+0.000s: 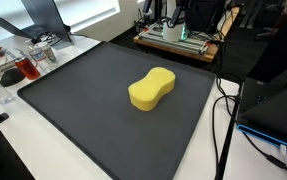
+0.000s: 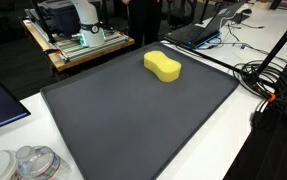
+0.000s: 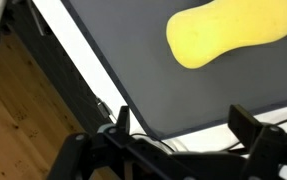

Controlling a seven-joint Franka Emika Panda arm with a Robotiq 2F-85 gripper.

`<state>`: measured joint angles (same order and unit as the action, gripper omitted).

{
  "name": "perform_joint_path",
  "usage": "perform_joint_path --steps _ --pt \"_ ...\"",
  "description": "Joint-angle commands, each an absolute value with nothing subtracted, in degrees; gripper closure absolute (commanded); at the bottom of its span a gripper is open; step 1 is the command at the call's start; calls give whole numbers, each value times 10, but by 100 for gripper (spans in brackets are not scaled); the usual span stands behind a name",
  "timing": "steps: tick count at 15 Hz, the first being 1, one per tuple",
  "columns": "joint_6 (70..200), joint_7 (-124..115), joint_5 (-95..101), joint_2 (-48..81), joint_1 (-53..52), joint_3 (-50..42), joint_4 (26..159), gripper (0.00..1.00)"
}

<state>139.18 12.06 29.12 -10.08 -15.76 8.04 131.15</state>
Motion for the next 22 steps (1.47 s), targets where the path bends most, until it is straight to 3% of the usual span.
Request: perform_joint_path --steps 1,8,11,22 --pt "1388 185 151 -102 -145 68 1303 0" --pt "1391 170 144 -98 -128 78 1305 0" --pt "1401 7 215 -88 -93 93 1312 0" --pt "1230 -343 318 52 -138 173 1189 0"
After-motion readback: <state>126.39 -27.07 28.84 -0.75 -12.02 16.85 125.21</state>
